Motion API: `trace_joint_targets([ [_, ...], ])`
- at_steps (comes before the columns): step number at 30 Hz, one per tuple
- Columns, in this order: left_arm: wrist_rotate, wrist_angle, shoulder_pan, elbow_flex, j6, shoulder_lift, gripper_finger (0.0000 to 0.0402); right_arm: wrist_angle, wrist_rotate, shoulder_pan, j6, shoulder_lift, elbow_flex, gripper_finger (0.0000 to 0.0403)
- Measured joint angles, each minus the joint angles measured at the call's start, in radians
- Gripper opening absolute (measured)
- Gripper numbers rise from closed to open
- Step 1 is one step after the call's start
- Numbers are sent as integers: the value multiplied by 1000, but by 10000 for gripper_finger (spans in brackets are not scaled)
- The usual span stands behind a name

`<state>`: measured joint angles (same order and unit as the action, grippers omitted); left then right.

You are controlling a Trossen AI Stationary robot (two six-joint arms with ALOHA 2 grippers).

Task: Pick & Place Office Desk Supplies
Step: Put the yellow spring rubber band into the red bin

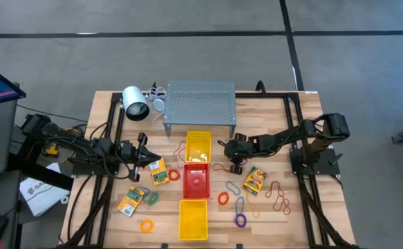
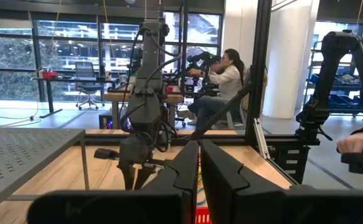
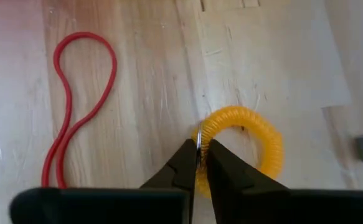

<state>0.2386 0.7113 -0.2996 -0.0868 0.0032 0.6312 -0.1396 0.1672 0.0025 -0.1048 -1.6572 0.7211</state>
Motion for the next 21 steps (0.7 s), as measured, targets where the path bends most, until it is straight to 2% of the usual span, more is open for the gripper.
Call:
trace_joint_targets([
  [3, 0, 0, 0, 0, 0, 0, 13, -49, -4, 15, 4, 7, 36, 7],
  [11, 0, 3, 0, 0, -6, 0, 13, -173, -7, 86, 22, 98, 163, 3],
  [21, 0, 10, 0, 0, -79, 0, 13, -128, -9, 209, 26, 292, 205, 3],
])
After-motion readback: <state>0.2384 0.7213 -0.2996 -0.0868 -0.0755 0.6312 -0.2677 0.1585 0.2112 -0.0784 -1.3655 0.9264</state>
